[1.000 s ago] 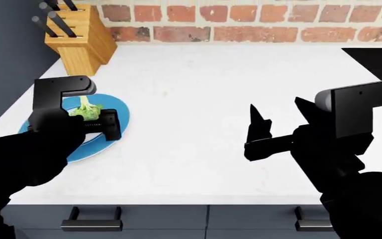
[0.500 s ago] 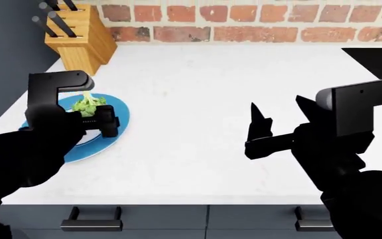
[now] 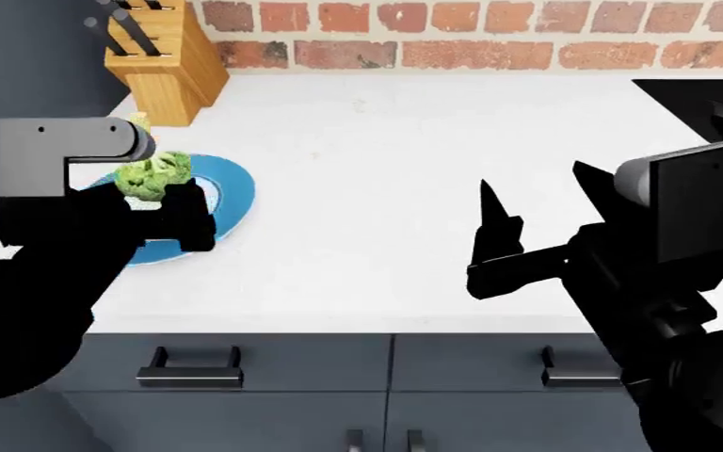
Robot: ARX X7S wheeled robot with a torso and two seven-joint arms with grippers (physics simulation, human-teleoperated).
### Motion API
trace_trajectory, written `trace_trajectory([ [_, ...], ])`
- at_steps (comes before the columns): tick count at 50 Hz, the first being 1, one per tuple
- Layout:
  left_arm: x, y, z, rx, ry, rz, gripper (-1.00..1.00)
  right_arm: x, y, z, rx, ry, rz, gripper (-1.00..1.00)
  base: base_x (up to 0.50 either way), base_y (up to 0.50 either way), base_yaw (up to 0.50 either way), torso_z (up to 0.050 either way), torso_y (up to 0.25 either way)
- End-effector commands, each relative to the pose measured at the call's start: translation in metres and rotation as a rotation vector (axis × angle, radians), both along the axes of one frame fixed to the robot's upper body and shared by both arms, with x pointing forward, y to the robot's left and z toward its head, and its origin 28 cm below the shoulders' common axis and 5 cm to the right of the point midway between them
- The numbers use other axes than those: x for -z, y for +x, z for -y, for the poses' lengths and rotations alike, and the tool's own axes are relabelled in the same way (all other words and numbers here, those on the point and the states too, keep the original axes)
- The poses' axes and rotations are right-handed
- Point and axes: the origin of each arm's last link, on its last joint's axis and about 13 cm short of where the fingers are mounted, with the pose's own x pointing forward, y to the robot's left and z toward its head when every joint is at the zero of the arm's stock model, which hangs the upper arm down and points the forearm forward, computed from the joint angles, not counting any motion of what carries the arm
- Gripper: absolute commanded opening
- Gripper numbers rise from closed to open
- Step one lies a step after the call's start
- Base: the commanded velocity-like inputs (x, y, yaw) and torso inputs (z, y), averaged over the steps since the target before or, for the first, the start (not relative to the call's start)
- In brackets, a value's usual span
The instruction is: Place the broccoli on the rack of the oven.
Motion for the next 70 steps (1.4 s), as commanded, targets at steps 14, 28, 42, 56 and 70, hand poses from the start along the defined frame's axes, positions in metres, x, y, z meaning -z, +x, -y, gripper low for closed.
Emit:
trace_trajectory([
  [14,-0.001,-0.009,0.0,0.064,0.025,0.047,-1.0,-0.009,-0.01,-0.005,0.028,-0.062,0.005,1.0,-0.5,0.0,0.0,0.0,0.0],
  [28,-0.005,-0.014,0.002,0.084,0.038,0.062,-1.0,-0.012,-0.016,-0.005,0.027,-0.069,0.014,1.0,-0.5,0.0,0.0,0.0,0.0],
  [42,-0.012,-0.018,0.001,0.1,0.05,0.079,-1.0,-0.014,-0.017,-0.005,0.04,-0.092,0.007,1.0,-0.5,0.0,0.0,0.0,0.0],
  [56,-0.032,-0.017,0.006,0.209,0.082,0.083,-1.0,-0.03,-0.017,-0.005,0.058,-0.148,0.012,1.0,-0.37,0.0,0.0,0.0,0.0],
  [70,-0.059,-0.012,0.008,0.25,0.118,0.151,-1.0,-0.045,-0.011,-0.006,0.081,-0.22,0.005,1.0,0.0,0.0,0.0,0.0,0.0],
])
